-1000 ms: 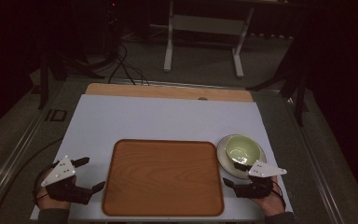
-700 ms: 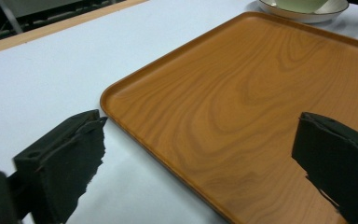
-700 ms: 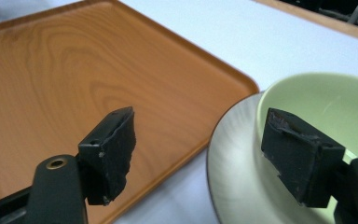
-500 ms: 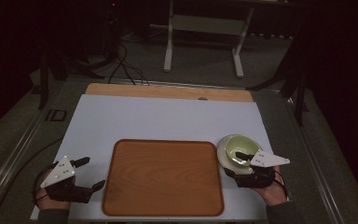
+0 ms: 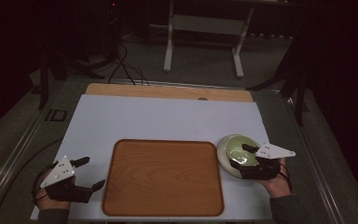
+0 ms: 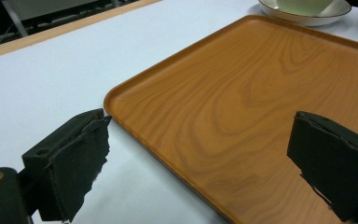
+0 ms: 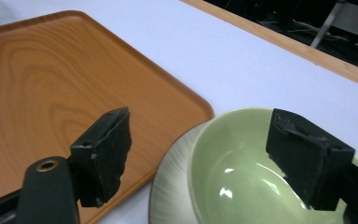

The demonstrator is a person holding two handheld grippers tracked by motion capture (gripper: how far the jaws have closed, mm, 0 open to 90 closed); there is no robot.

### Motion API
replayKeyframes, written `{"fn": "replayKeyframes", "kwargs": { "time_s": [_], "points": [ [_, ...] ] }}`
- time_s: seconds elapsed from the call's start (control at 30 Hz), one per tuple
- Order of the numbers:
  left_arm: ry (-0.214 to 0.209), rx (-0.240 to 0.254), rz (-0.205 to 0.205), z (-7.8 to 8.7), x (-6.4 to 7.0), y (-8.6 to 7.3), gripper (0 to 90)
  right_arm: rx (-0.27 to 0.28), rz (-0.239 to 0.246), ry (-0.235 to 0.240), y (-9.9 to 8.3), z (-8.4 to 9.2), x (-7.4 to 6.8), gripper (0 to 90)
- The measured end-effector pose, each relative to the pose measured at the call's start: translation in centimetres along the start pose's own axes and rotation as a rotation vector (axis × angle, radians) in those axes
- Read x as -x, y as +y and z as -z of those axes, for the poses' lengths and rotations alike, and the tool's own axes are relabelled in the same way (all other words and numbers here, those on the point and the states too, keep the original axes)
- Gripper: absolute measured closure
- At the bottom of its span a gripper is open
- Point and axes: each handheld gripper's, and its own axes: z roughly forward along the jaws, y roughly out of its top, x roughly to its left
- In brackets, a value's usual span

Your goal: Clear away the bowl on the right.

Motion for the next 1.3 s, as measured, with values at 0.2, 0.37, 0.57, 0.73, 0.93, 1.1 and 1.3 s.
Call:
{"fn": "replayKeyframes", "kwargs": {
  "time_s": [0.2,0.37,0.57,0.73,0.93,1.1,1.3],
  "points": [
    [0.003,0.002,0.001,0.0,0.0,0.0,5.1,-0.003,0.001,-0.021,0.0,0.1,0.7,20.6],
    [0.005,0.002,0.003,0.0,0.0,0.0,5.1,-0.009,-0.003,-0.044,-0.2,0.2,1.3,20.2],
    [0.008,0.004,0.005,0.0,0.0,0.0,5.1,-0.012,-0.01,-0.071,-0.6,0.5,1.9,20.0],
    [0.01,0.004,0.005,0.1,0.0,0.0,5.1,-0.018,-0.02,-0.091,-0.9,0.7,2.4,18.2],
    [0.01,0.006,0.004,0.1,-0.1,0.0,5.1,-0.024,-0.05,-0.146,-1.3,1.0,3.4,12.4],
    [0.009,0.007,0.006,0.1,-0.1,0.0,5.1,-0.041,-0.069,-0.174,-1.7,1.2,4.2,11.6],
    [0.009,0.009,0.006,0.1,-0.1,0.0,5.1,-0.074,-0.108,-0.174,-2.5,0.6,5.0,12.5]
  ]
}}
